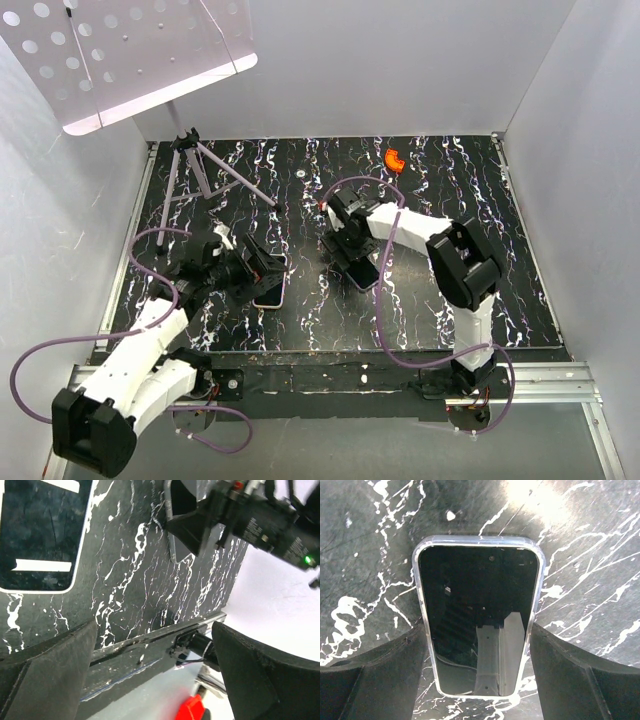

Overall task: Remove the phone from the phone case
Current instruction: Pick up the phone at the center of the board.

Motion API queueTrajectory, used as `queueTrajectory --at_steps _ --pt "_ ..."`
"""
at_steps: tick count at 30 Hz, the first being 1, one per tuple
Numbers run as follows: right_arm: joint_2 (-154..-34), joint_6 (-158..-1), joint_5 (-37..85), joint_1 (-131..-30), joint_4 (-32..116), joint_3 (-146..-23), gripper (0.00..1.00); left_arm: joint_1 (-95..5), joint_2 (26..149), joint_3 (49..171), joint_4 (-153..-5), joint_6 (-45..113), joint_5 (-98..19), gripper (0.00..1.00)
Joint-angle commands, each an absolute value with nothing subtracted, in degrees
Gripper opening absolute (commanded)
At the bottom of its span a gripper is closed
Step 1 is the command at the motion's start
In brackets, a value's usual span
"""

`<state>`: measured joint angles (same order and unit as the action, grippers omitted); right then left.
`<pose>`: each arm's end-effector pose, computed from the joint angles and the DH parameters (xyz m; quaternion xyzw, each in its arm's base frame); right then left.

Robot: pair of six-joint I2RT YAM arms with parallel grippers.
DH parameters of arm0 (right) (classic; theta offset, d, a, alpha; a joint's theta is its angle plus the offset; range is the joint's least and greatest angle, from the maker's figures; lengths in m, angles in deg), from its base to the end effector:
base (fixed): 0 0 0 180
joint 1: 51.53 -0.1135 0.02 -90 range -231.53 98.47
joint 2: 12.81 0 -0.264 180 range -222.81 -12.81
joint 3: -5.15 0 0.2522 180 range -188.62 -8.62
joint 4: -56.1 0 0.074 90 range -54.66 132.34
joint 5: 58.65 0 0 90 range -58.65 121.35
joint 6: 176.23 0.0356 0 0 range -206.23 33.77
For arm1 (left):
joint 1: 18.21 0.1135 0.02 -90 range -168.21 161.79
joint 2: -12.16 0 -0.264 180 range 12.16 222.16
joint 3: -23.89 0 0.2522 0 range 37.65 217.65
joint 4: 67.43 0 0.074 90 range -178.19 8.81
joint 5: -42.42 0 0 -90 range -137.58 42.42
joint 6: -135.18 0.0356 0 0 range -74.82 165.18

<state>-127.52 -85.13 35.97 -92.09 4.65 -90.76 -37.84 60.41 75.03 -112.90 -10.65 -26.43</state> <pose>0.3104 0.2619 0.1690 -0.3258 0.9289 0.0238 0.1743 0.1605 -0.0709 0.2506 -0.2095 0.8784 -0.3748 0.2098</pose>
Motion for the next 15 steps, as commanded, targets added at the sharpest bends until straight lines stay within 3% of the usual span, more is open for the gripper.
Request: queueTrajectory --at_steps 1,4,12,15 --pt "-122.2 -83.3 33.6 -93.5 12.6 -81.1 0.28 -38.0 63.3 71.1 -102.9 -22.1 -20.8 1.0" --pt "-115.7 -81.2 32.0 -93.5 16.5 -76.0 0.02 -38.1 66.1 69.7 -96.6 -25.1 -16.7 1.0" --pt "-102.6 -73.6 27.2 -93.5 24.0 -64.9 0.01 -41.3 71.6 69.4 -87.3 -26.5 -15.9 0.99" --pt "-98.6 -71.9 23.1 -93.5 25.4 -62.9 0.01 -43.0 75.3 70.7 -86.0 -25.5 -15.9 0.91"
